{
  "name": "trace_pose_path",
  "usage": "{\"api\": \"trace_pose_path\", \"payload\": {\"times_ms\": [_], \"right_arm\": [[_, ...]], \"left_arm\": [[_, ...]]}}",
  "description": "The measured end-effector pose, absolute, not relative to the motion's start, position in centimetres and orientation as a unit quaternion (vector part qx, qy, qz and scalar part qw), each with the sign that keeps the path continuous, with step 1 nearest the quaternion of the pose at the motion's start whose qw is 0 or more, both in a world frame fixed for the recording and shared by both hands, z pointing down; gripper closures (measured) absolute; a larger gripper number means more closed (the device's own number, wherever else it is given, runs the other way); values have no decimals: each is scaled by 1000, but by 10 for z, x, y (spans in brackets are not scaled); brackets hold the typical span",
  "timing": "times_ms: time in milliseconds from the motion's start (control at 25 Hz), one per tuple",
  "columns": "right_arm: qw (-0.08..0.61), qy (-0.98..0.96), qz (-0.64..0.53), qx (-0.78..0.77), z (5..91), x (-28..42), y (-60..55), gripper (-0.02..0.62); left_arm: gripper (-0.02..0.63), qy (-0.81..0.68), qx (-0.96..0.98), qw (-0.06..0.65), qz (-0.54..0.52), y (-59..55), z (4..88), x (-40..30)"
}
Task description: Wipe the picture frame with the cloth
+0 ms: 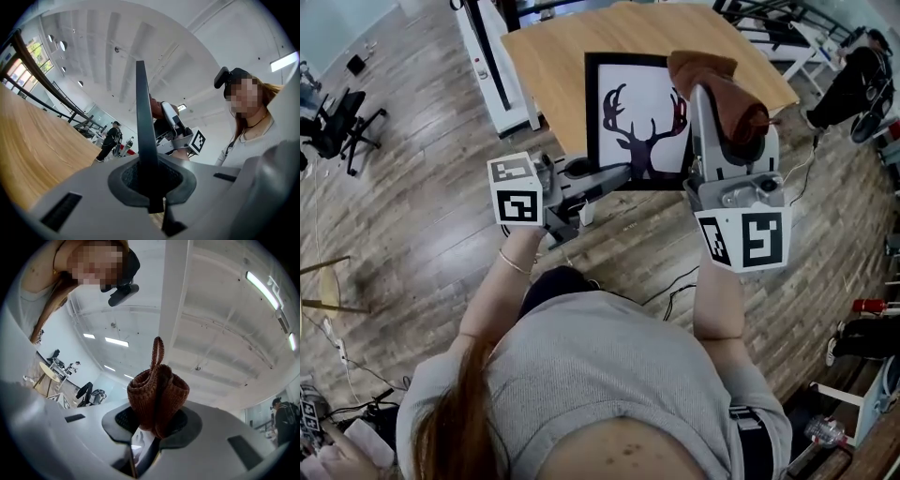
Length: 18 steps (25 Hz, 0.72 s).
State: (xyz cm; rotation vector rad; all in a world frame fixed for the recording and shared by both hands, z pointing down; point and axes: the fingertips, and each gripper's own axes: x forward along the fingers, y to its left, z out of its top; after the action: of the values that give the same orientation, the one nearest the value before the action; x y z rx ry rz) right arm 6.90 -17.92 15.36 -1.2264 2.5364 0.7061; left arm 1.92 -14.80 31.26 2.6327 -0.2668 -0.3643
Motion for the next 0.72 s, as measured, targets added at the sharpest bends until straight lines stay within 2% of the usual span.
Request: {"api": "trace_pose_path", "payload": {"times_ms": [720], "right_arm": [[101,885,181,-416,198,71,-171,499]], "left_arm": [[588,-101,957,233,-142,-149,315,19]]}}
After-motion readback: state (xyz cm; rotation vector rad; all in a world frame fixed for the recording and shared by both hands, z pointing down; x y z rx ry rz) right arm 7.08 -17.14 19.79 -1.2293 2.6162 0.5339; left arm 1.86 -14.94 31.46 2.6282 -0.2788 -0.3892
